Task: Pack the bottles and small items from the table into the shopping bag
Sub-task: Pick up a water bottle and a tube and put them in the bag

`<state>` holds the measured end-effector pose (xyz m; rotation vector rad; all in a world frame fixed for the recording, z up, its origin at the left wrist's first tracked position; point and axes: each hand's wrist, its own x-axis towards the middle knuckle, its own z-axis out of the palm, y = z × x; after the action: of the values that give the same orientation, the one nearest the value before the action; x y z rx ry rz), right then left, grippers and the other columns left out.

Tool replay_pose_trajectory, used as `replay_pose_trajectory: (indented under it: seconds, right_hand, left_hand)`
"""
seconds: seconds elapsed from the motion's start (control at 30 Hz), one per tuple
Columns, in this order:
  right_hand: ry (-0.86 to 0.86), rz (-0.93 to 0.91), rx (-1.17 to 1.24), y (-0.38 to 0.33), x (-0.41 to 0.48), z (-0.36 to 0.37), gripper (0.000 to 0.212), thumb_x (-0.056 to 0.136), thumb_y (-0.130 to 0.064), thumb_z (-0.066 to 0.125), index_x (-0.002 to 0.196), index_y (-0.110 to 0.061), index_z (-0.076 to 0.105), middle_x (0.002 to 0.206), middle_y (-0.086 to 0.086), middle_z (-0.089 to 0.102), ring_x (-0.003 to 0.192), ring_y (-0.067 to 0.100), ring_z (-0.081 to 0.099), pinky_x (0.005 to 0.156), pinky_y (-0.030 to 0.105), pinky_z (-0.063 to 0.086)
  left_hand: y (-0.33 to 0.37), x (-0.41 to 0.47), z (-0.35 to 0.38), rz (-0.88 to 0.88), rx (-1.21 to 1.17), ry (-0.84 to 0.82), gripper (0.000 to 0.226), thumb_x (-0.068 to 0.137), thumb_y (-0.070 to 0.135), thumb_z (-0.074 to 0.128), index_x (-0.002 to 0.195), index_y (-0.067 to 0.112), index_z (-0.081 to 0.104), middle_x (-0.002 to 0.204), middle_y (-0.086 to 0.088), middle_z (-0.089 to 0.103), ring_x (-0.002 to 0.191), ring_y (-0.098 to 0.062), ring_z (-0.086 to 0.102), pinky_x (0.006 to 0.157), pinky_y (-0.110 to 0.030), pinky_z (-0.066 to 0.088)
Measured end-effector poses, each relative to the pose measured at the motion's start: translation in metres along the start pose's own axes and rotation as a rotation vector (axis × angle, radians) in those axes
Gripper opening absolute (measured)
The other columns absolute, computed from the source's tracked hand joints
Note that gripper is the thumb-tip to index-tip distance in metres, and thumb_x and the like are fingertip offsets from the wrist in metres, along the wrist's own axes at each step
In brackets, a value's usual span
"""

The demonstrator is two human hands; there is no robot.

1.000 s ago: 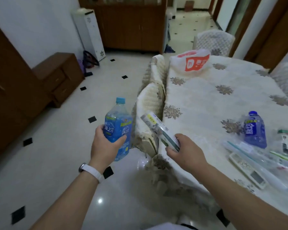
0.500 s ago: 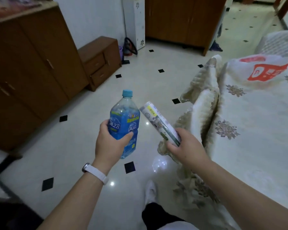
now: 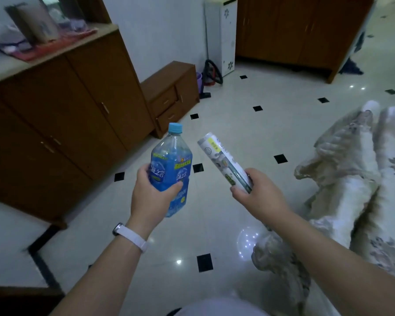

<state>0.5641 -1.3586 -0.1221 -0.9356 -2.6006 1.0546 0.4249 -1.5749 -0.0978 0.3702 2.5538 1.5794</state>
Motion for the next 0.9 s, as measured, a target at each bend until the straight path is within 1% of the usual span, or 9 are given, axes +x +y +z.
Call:
replay_pose_trajectory:
  seconds: [0.1, 0.27, 0.37, 0.5, 0.6, 0.67, 0.77, 0.87, 0.9]
  right_hand:
    - [0.001, -0.004, -0.006, -0.01, 0.031, 0.006, 0.025, 0.077, -0.049, 0.061, 0.09, -0.029, 0.052, 0.081, -0.008, 0.058, 0.069, 0.011, 0.058, 0.064, 0.033, 0.052]
    - [-0.018, 0.012, -0.041, -0.019, 0.081, 0.029, 0.027, 0.077, -0.051, 0.061, 0.091, -0.031, 0.05, 0.084, -0.01, 0.056, 0.07, 0.007, 0.057, 0.065, 0.031, 0.049]
    - [-0.024, 0.055, -0.055, -0.031, 0.118, 0.047, 0.027, 0.077, -0.051, 0.061, 0.092, -0.031, 0.051, 0.083, -0.01, 0.058, 0.071, 0.007, 0.058, 0.065, 0.03, 0.05]
    - [0.011, 0.122, -0.101, -0.053, 0.181, 0.065, 0.026, 0.077, -0.05, 0.061, 0.088, -0.03, 0.05, 0.081, -0.008, 0.057, 0.067, 0.008, 0.057, 0.062, 0.03, 0.049]
    - [0.056, 0.173, -0.118, -0.073, 0.226, 0.071, 0.026, 0.077, -0.05, 0.062, 0.091, -0.03, 0.052, 0.081, -0.009, 0.058, 0.068, 0.008, 0.058, 0.064, 0.03, 0.051]
    - [0.091, 0.204, -0.122, -0.087, 0.25, 0.07, 0.027, 0.078, -0.051, 0.062, 0.094, -0.032, 0.052, 0.083, -0.01, 0.059, 0.069, 0.006, 0.058, 0.063, 0.029, 0.05]
    - [0.145, 0.249, -0.137, -0.096, 0.279, 0.065, 0.026, 0.077, -0.052, 0.061, 0.092, -0.034, 0.051, 0.082, -0.01, 0.057, 0.068, 0.004, 0.057, 0.061, 0.029, 0.047]
    - [0.193, 0.3, -0.103, -0.096, 0.3, 0.057, 0.026, 0.076, -0.052, 0.061, 0.09, -0.032, 0.051, 0.08, -0.009, 0.057, 0.066, 0.007, 0.057, 0.061, 0.03, 0.049]
    - [0.208, 0.318, -0.103, -0.094, 0.307, 0.053, 0.026, 0.076, -0.051, 0.061, 0.09, -0.032, 0.052, 0.079, -0.009, 0.057, 0.066, 0.007, 0.057, 0.06, 0.029, 0.048]
  left_hand:
    - [0.001, 0.035, 0.001, -0.004, -0.02, 0.011, 0.067, 0.072, 0.022, 0.086, 0.122, 0.032, 0.043, 0.103, 0.03, 0.053, 0.085, 0.017, 0.055, 0.066, -0.007, 0.041]
    - [-0.017, 0.105, 0.016, -0.015, -0.068, -0.028, 0.068, 0.071, 0.021, 0.088, 0.122, 0.029, 0.045, 0.105, 0.028, 0.055, 0.09, 0.011, 0.057, 0.072, -0.014, 0.045]
    - [-0.027, 0.155, 0.029, -0.023, -0.094, -0.065, 0.068, 0.07, 0.02, 0.088, 0.12, 0.032, 0.044, 0.103, 0.028, 0.055, 0.09, 0.012, 0.057, 0.071, -0.012, 0.044]
    - [-0.04, 0.234, 0.044, -0.037, -0.149, -0.138, 0.068, 0.069, 0.02, 0.088, 0.118, 0.032, 0.044, 0.103, 0.028, 0.056, 0.091, 0.012, 0.058, 0.073, -0.016, 0.046]
    - [-0.038, 0.293, 0.053, -0.025, -0.18, -0.204, 0.066, 0.068, 0.02, 0.089, 0.116, 0.033, 0.045, 0.104, 0.026, 0.058, 0.09, 0.01, 0.06, 0.073, -0.017, 0.047]
    - [-0.032, 0.329, 0.059, -0.003, -0.178, -0.26, 0.066, 0.067, 0.021, 0.089, 0.114, 0.034, 0.045, 0.104, 0.025, 0.059, 0.09, 0.008, 0.06, 0.072, -0.016, 0.046]
    - [-0.02, 0.375, 0.072, 0.026, -0.185, -0.333, 0.066, 0.068, 0.02, 0.088, 0.115, 0.034, 0.044, 0.104, 0.025, 0.059, 0.092, 0.007, 0.06, 0.073, -0.018, 0.047]
    - [-0.008, 0.408, 0.093, 0.055, -0.191, -0.393, 0.067, 0.068, 0.018, 0.088, 0.117, 0.033, 0.044, 0.104, 0.025, 0.057, 0.092, 0.008, 0.059, 0.075, -0.018, 0.047]
    - [-0.003, 0.419, 0.102, 0.061, -0.194, -0.412, 0.067, 0.068, 0.018, 0.088, 0.117, 0.032, 0.044, 0.105, 0.025, 0.058, 0.092, 0.007, 0.06, 0.077, -0.02, 0.049]
